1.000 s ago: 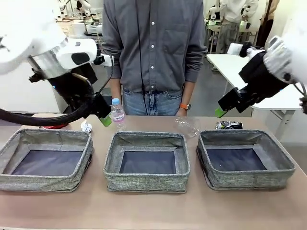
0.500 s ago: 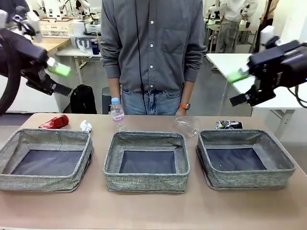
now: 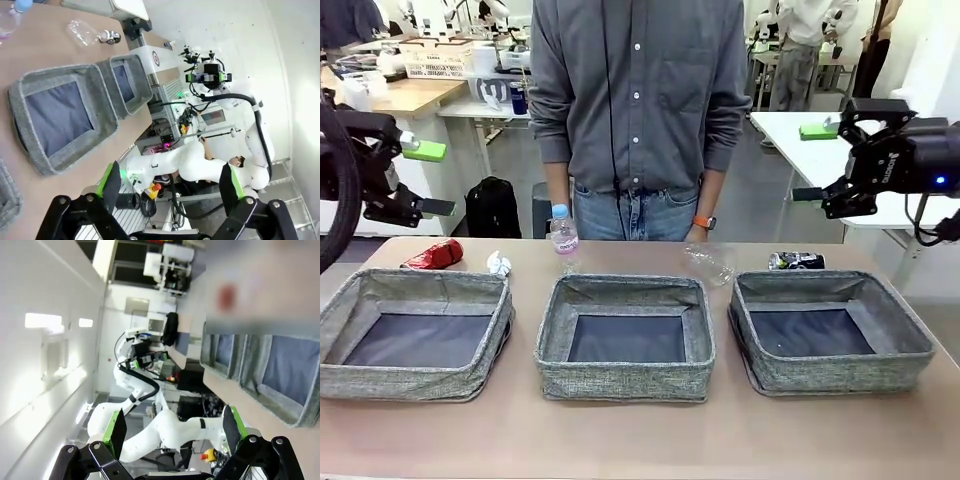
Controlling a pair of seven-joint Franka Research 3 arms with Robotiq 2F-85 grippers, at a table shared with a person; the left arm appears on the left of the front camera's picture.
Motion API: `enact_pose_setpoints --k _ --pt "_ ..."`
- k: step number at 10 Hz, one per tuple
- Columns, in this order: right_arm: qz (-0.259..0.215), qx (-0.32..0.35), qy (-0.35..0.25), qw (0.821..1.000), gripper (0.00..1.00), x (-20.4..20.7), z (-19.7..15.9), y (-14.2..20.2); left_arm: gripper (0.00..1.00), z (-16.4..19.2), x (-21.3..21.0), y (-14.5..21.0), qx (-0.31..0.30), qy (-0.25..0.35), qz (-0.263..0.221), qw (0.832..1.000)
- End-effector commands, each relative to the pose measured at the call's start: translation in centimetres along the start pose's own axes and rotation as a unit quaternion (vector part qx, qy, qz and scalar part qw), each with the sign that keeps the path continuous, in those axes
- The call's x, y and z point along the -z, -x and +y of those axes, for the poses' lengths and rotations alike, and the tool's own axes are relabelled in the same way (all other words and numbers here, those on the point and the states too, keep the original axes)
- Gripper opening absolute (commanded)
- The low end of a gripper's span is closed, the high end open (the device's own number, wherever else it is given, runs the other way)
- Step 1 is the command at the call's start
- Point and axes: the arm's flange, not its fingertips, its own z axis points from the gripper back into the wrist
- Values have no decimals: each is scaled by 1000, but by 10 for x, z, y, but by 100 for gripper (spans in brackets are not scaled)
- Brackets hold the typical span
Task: Sort the waste into the appropriate baskets.
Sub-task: Pick up the waste item pointed out by the person.
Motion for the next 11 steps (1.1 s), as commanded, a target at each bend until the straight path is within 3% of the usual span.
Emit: enact_pose_setpoints --k 1,11 --pt "19 6 -25 999 100 -8 9 1 100 -14 -8 5 21 25 1 999" --pt "19 6 -25 999 100 -8 9 1 100 -14 -8 5 21 25 1 999"
